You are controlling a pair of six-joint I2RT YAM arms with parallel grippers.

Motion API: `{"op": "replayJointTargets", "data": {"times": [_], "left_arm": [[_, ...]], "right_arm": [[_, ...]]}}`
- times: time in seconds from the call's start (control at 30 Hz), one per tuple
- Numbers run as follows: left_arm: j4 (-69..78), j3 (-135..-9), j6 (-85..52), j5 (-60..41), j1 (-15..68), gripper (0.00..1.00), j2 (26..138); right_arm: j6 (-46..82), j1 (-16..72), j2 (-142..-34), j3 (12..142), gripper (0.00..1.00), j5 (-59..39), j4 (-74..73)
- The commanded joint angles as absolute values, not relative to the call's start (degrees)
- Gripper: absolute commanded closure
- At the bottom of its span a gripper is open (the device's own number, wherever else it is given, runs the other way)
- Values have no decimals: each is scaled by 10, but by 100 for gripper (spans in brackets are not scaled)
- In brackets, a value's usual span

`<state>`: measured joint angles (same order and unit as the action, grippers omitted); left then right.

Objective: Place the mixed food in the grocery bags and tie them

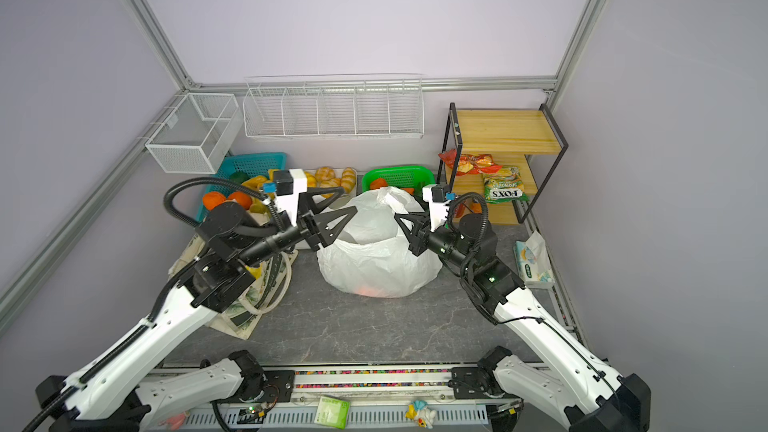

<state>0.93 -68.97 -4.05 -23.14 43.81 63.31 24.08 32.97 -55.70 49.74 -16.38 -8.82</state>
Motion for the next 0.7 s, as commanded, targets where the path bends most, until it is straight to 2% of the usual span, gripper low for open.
{"op": "replayJointTargets", "data": {"times": [0.0,0.13,0.3,0.37,0.67], "left_arm": [[-32,-732,15,-279,439,36,693],[-35,-759,40,-272,435,33,741],[-35,-781,37,-318,430,32,787],[-21,-781,24,-329,427,37,796],[-11,-802,9,-342,424,69,824]], "right_arm": [[249,324,-542,499,88,-178,-94],[244,323,-536,499,88,-184,-85],[241,321,-533,499,88,-190,-80],[238,320,-533,499,88,-189,-78],[231,320,-542,500,88,-190,-76]]}}
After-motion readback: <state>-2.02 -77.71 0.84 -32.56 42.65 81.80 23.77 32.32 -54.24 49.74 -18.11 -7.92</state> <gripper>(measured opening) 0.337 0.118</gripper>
